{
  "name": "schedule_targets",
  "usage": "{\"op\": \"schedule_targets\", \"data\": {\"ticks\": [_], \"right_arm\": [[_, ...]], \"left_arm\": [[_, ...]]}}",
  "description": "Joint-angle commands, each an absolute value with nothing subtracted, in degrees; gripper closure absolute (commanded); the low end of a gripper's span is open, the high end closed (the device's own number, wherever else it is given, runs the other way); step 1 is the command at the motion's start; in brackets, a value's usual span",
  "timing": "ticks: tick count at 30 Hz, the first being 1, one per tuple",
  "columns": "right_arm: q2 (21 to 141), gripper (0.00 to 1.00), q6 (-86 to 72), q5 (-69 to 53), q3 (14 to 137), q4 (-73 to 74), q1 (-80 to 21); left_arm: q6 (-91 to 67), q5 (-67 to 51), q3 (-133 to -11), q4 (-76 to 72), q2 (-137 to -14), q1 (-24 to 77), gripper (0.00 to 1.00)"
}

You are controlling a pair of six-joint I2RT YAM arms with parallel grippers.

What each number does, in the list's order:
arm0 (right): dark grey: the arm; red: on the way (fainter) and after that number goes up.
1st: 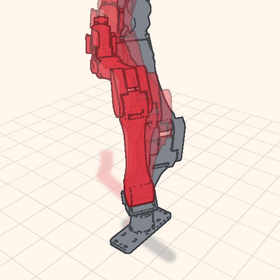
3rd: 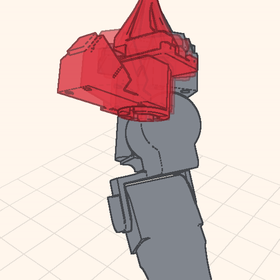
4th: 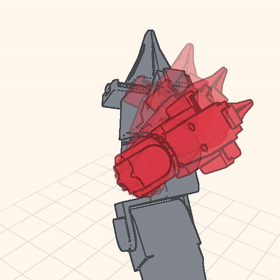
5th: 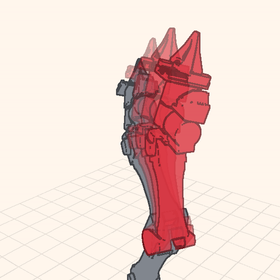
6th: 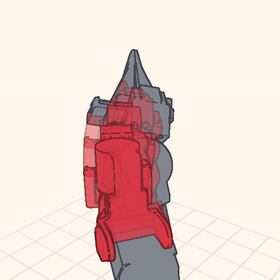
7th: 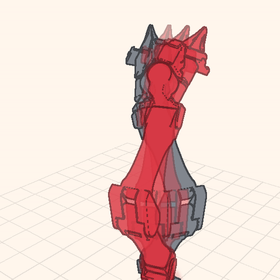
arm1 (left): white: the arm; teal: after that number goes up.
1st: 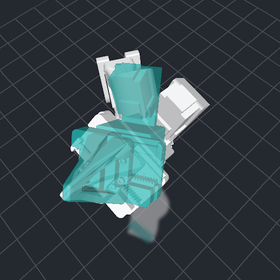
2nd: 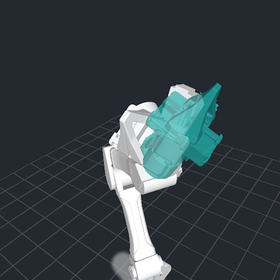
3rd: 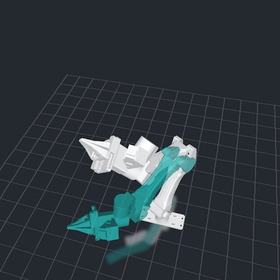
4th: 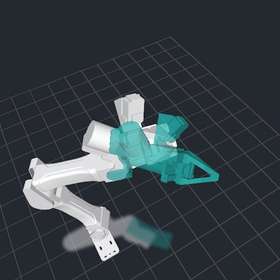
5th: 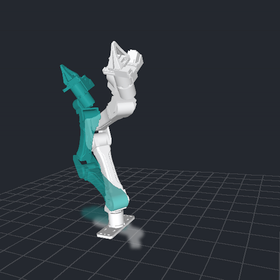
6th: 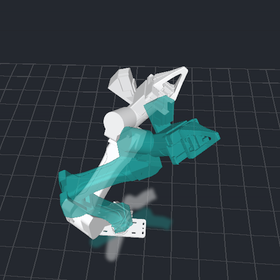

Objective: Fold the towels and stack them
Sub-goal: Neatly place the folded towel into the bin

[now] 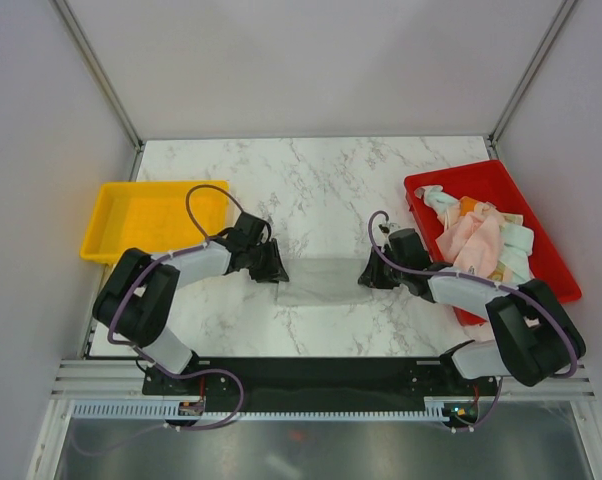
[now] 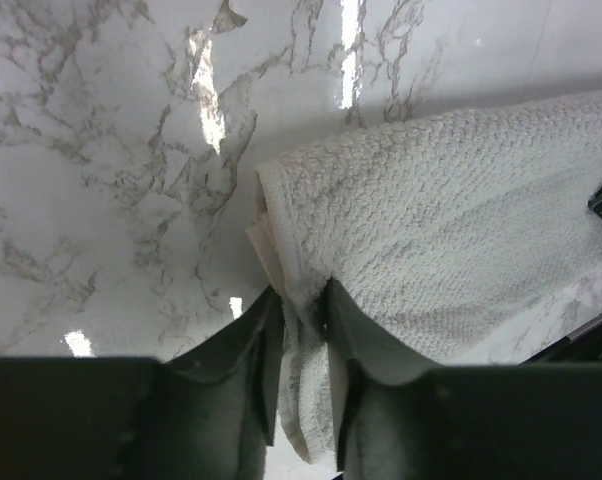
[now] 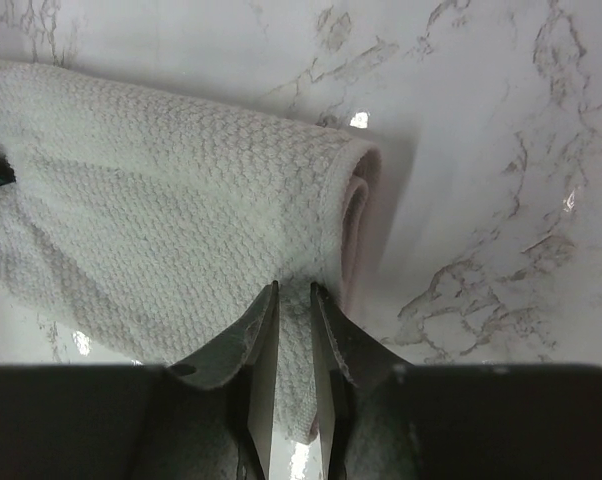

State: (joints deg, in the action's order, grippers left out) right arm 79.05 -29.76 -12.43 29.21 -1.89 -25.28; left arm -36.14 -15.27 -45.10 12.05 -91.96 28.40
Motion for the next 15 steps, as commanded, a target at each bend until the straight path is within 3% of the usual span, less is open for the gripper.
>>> {"op": "schedule_targets", "data": {"ticks": [1,4,8,13,15], "right_arm": [[77.96,0.73,-29.0,-12.56,27.86,-2.02,-24.96],[76.82,0.72,-29.62,-14.05,28.47,-2.11,-24.96],[73.49,0.64,-30.23,-18.1,31.19,-0.63,-24.96],[64.62,0.24,-31.9,-18.63,36.2,5.09,-24.96],[62.15,0.02,-32.69,-18.72,37.09,6.68,-24.87]], "left_arm": [[-37.53,-15.38,-43.59,13.53,-93.43,28.92,0.74],[-37.97,-15.38,-45.69,14.93,-93.87,28.92,0.97],[-37.88,-14.59,-51.23,19.68,-93.69,28.92,0.98],[-36.74,-8.62,-60.27,30.55,-93.34,28.92,0.98],[-34.99,-5.82,-63.35,33.98,-94.21,28.83,0.98]]}}
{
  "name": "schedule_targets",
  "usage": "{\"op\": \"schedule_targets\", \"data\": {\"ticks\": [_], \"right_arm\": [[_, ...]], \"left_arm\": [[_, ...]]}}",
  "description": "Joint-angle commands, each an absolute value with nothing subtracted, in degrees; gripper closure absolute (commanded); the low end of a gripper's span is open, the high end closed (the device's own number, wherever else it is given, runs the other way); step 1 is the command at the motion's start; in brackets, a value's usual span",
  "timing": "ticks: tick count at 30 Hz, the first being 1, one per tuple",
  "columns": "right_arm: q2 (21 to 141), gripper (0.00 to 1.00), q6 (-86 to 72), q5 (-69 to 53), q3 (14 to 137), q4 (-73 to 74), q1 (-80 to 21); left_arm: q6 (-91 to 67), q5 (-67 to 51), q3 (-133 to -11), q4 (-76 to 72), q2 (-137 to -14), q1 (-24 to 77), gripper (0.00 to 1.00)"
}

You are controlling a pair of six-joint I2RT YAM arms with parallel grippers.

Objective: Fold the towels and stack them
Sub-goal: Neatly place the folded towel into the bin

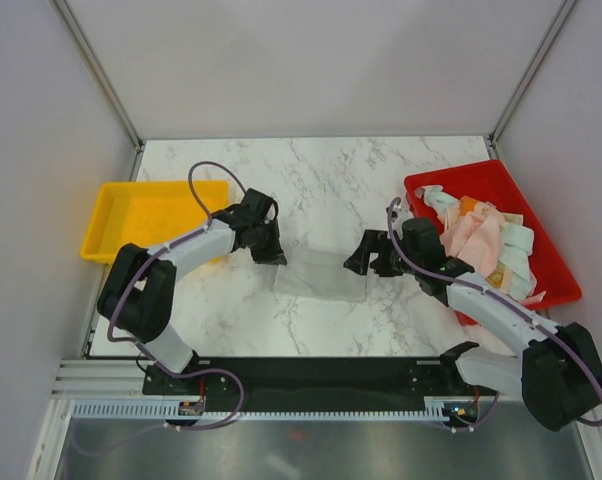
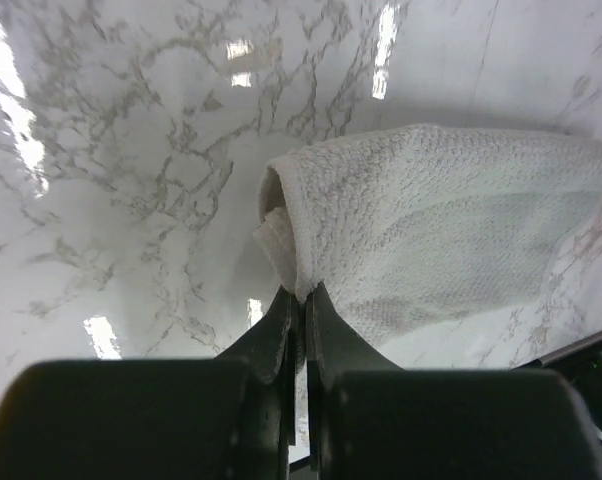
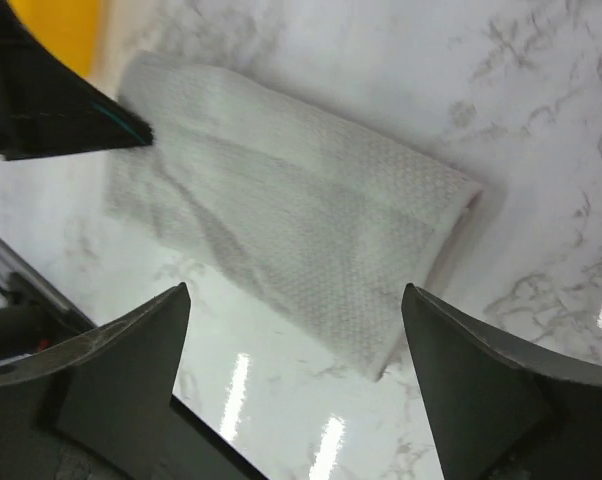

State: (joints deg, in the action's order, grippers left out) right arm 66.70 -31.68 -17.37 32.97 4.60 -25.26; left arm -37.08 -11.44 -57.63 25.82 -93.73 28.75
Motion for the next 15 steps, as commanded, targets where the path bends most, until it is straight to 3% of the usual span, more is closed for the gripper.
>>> {"op": "schedule_targets", "data": {"ticks": [1,9,15], "right_arm": [[59.96,0.02,-33.22,-18.29,37.96,7.2,-24.96],[55.28,0.02,-32.35,-17.58,41.75,12.3,-24.87],[55.02,0.02,-31.2,-17.4,41.49,13.18,-24.96]], "left_arm": [[-34.28,-4.76,-66.76,36.19,-95.7,28.83,0.98],[-26.9,9.98,-82.77,53.42,-100.55,26.2,0.98],[-19.61,20.38,-89.9,58.0,-100.02,19.69,0.98]]}}
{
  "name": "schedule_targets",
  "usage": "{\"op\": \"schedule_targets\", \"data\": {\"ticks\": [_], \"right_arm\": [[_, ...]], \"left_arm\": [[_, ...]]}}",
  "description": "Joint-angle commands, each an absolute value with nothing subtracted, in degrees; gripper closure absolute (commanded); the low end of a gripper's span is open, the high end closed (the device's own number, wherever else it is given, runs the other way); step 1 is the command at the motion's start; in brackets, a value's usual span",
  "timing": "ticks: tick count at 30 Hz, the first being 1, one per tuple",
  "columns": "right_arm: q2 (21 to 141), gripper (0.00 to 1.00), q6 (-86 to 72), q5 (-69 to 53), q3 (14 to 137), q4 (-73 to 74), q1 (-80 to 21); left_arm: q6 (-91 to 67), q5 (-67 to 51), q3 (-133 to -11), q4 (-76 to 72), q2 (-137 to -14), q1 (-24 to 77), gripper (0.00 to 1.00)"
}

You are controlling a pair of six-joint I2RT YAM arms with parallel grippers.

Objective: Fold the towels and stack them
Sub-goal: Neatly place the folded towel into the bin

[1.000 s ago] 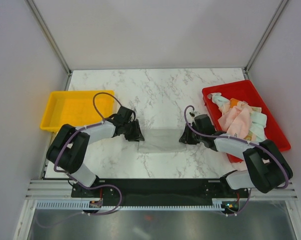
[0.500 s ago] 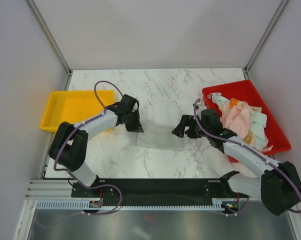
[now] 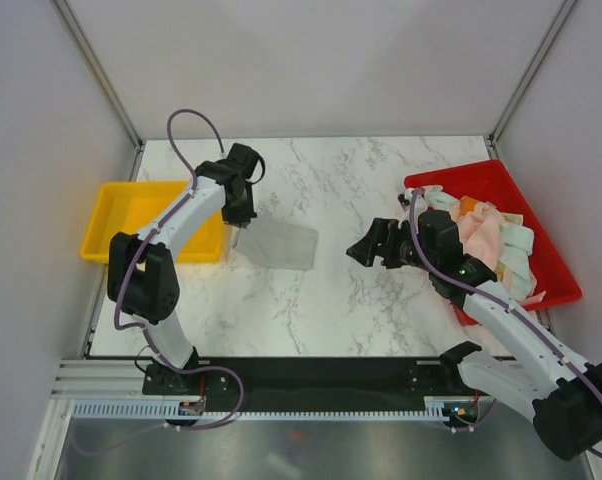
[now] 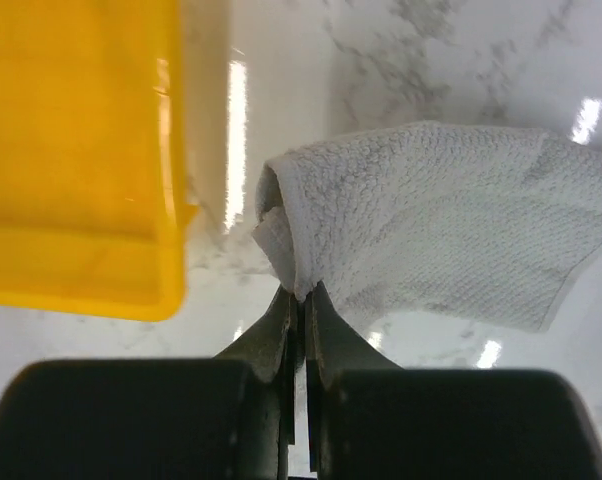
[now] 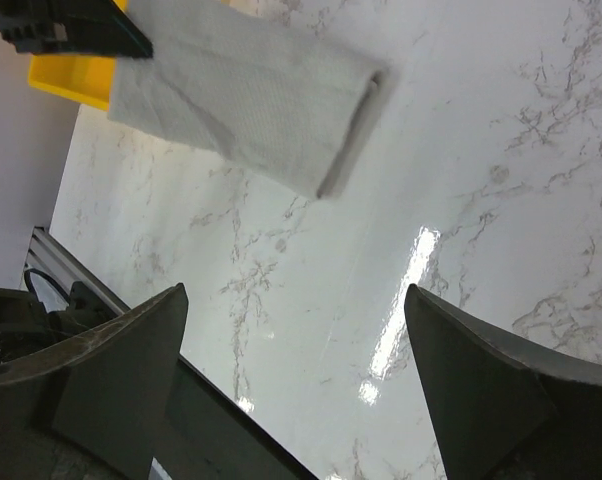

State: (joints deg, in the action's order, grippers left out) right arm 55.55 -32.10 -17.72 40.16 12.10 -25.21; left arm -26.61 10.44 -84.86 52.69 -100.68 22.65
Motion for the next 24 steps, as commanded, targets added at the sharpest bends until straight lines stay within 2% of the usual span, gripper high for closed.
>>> {"op": "schedule_targets", "data": {"ticks": [1,7,15,24], "right_arm": [[55.02,0.02,-31.03,-17.32,41.31,13.18,-24.96],[56.16,0.02,-29.53,-16.61,40.34,12.75,-24.96],[55.64,0.02,-28.57,-17.58,39.11,11.34,-24.96],[57.39,0.02,-26.54,-18.28,39.64,10.99,-24.96]], "left_arm": [[-18.47,21.26,-90.52,58.18,-100.02,18.9,0.98],[-6.53,28.02,-91.85,56.78,-103.08,13.55,0.98],[-4.58,32.69,-97.03,53.44,-109.77,6.16,0.98],[-0.18,34.63,-95.18,45.97,-114.52,2.82,0.98]]}}
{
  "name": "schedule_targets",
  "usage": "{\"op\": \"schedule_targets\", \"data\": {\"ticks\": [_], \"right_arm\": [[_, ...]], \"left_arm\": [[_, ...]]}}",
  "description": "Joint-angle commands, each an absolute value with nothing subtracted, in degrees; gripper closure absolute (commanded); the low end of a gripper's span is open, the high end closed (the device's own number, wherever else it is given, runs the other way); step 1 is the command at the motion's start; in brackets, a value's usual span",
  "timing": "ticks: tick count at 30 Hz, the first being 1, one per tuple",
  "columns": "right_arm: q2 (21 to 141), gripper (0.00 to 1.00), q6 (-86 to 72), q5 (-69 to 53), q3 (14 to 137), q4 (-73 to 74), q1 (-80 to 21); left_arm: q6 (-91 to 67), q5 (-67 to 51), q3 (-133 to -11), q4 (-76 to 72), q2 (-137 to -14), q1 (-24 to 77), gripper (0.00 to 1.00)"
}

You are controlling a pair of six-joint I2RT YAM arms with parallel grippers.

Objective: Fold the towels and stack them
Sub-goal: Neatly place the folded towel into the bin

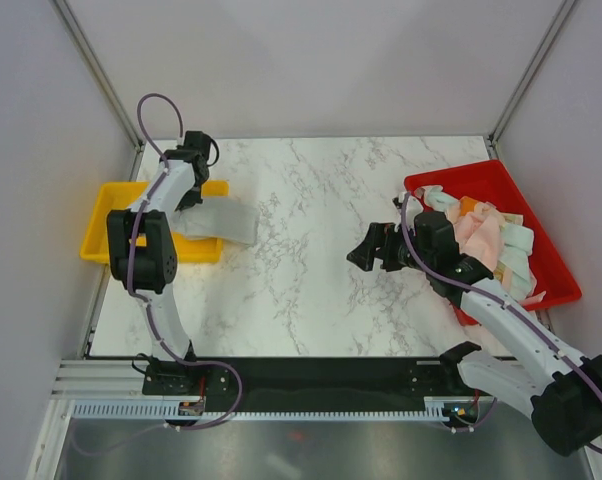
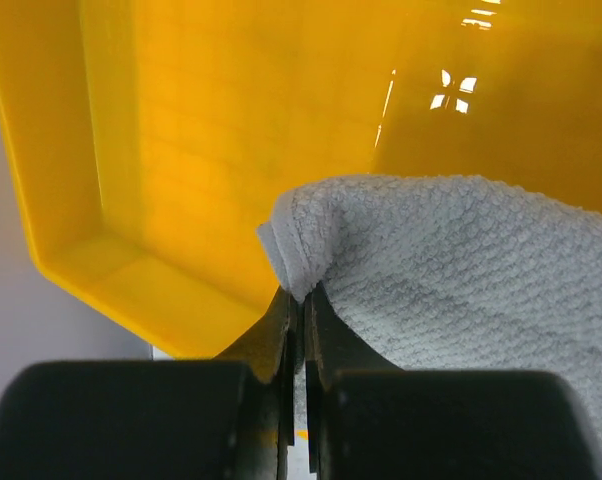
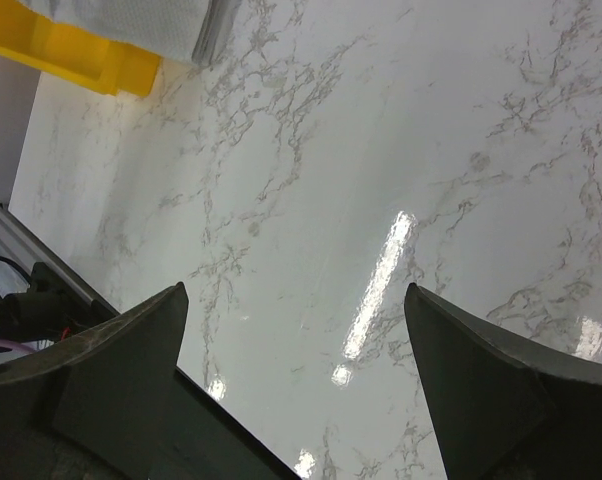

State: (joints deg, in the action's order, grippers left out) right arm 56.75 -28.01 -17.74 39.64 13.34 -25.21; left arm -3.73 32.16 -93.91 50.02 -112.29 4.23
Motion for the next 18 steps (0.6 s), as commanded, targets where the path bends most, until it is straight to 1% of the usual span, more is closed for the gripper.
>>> {"op": "schedule_targets", "data": {"ticks": [1,13,18], "right_arm": [[57.48,0.02,-26.37,-18.37,39.64,11.07,-24.96],[57.92,0.02,-25.49,-17.67,41.13,11.07,-24.87],[57.83,0.02,-25.22,-16.7,41.84,11.51,-24.79]], "left_arm": [[-0.26,33.41,-95.36,45.88,-115.39,2.38,0.98],[-2.11,32.34,-95.72,44.13,-122.42,-2.81,0.98],[-3.42,32.43,-95.19,44.12,-123.31,-4.74,0.98]]}}
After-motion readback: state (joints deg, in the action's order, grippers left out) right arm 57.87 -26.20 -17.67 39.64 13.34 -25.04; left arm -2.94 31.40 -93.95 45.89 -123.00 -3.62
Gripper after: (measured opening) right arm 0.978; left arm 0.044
